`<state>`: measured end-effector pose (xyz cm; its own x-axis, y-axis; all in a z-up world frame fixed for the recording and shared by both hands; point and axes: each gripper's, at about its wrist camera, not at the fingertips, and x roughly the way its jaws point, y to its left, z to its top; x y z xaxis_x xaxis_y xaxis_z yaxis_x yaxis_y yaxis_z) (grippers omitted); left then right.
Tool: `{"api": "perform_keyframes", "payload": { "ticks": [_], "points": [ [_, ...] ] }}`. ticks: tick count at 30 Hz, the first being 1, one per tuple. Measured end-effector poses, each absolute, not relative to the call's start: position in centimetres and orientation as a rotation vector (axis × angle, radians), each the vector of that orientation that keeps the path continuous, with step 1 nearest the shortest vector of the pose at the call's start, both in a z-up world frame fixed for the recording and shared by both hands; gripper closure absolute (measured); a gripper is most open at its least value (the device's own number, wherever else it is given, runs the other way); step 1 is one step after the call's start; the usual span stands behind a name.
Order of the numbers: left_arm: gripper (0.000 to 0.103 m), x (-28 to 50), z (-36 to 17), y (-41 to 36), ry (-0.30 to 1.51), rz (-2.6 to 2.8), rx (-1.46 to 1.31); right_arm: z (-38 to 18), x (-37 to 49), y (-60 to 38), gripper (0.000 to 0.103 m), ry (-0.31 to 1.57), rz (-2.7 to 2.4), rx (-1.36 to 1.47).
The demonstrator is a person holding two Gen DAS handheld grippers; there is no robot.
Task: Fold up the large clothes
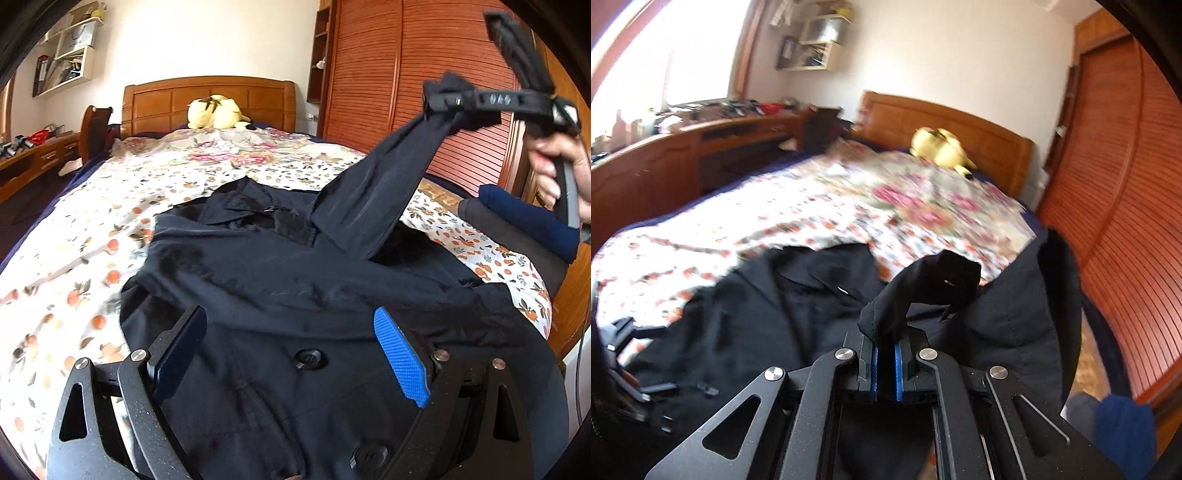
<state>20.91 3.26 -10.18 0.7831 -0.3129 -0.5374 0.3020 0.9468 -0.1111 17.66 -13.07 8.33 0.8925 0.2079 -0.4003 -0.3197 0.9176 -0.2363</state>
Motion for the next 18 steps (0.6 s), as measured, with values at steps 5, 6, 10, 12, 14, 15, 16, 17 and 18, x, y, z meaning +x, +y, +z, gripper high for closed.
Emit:
{"api": "perform_keyframes", "payload": {
  "ticks": [5,6,10,12,14,15,16,17,18],
  "points": [
    [0.011,19.2,-9.8,4.8,0.567,-0.302,-0.023,8.4,15.6,-11.1,0.097,0.374,0.357,-0.319],
    [0.011,19.0,-9.7,5.0,0.563,-0.298,-0.023,8.3,15.1,-10.7,0.097,0.383,0.386,-0.306],
    [0.01,18.1,-9.7,6.1,0.555,-0.275,-0.025,8.5,14.8,-11.1,0.094,0.422,0.433,-0.241],
    [0.011,17.9,-9.9,6.7,0.56,-0.265,-0.025,8.8,13.7,-11.0,0.088,0.425,0.452,-0.221],
    [0.011,17.9,-10.1,7.5,0.566,-0.248,-0.032,9.1,12.7,-11.1,0.081,0.421,0.471,-0.229],
    [0.011,17.9,-10.1,7.8,0.568,-0.243,-0.037,9.3,11.8,-11.1,0.078,0.414,0.48,-0.237],
    [0.011,17.9,-10.1,8.1,0.569,-0.235,-0.043,9.5,11.1,-11.5,0.069,0.406,0.488,-0.242],
    [0.011,17.8,-10.1,8.5,0.568,-0.229,-0.048,9.6,10.7,-11.8,0.06,0.399,0.496,-0.242],
    [0.011,17.7,-10.1,8.7,0.567,-0.223,-0.051,9.8,9.9,-12.1,0.057,0.391,0.509,-0.237]
  ]
}}
